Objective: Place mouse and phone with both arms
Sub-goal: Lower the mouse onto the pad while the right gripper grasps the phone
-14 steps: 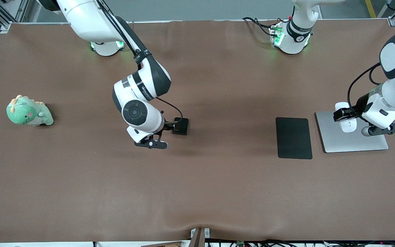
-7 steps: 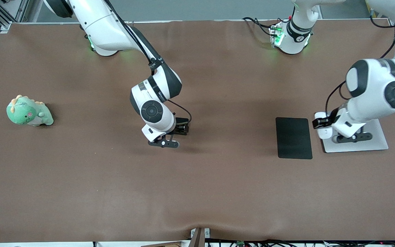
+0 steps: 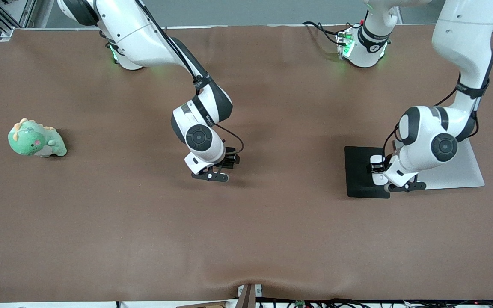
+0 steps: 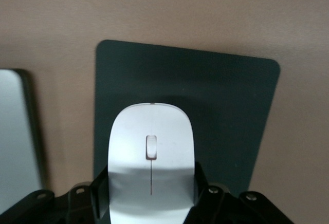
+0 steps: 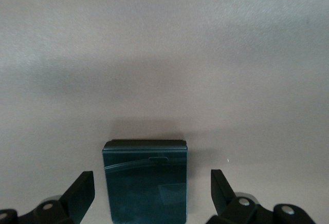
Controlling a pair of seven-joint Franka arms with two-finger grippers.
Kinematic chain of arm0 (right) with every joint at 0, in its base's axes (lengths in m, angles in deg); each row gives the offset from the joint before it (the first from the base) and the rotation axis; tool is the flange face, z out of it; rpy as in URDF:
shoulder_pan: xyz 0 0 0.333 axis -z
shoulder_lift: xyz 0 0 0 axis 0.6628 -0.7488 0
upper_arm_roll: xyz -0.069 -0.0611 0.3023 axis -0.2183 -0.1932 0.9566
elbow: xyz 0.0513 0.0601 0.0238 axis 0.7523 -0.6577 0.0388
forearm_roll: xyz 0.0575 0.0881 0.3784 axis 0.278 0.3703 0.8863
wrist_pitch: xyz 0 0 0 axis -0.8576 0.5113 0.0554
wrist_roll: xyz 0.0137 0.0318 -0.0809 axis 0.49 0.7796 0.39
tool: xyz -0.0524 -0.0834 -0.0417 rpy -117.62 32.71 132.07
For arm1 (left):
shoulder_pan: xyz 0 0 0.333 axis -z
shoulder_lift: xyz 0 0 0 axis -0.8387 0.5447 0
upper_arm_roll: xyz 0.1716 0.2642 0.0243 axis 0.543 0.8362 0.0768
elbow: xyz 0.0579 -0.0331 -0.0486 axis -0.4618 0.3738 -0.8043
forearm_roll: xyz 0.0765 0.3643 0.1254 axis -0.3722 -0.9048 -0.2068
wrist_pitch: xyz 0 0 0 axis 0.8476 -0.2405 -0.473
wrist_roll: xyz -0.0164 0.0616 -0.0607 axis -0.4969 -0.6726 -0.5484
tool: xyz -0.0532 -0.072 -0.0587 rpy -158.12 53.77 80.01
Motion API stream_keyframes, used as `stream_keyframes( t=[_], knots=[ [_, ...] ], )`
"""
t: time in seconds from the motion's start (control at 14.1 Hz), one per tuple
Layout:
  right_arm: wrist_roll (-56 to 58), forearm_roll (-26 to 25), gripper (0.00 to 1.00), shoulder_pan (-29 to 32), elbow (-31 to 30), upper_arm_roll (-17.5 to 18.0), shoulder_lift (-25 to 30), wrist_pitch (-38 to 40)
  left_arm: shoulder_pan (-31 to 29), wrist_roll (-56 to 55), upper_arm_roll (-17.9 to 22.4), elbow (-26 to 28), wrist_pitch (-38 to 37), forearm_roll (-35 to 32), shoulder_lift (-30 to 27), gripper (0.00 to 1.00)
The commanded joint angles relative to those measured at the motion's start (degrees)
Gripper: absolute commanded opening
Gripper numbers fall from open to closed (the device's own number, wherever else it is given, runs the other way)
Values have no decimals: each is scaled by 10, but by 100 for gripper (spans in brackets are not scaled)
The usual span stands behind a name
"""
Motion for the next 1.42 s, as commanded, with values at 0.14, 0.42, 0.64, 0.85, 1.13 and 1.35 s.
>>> stream_keyframes(
  t=[0.14, 0.42, 0.64, 0.85, 1.13, 1.35],
  knots=[
    [-27, 8, 100, -10, -30, -5, 0, -51, 7, 22, 1, -28, 8, -6, 26, 100],
    [-39, 9, 100, -13, -30, -1, -1, -52, 7, 19, 1, -52, -8, -7, 11, 100],
    [-41, 10, 100, -13, -30, 4, 0, -51, 2, 30, 3, -119, -140, -7, -34, 100],
    [-45, 9, 100, -5, -29, 4, 5, -40, 1, 40, 5, -190, -283, -7, -89, 100],
    [-52, 9, 100, -13, -26, 4, 2, -47, 1, 40, 8, -197, -375, -1, -193, 100],
    [-49, 8, 100, -15, -26, 5, 3, -49, 3, 37, 7, -200, -424, 2, -258, 100]
  ],
)
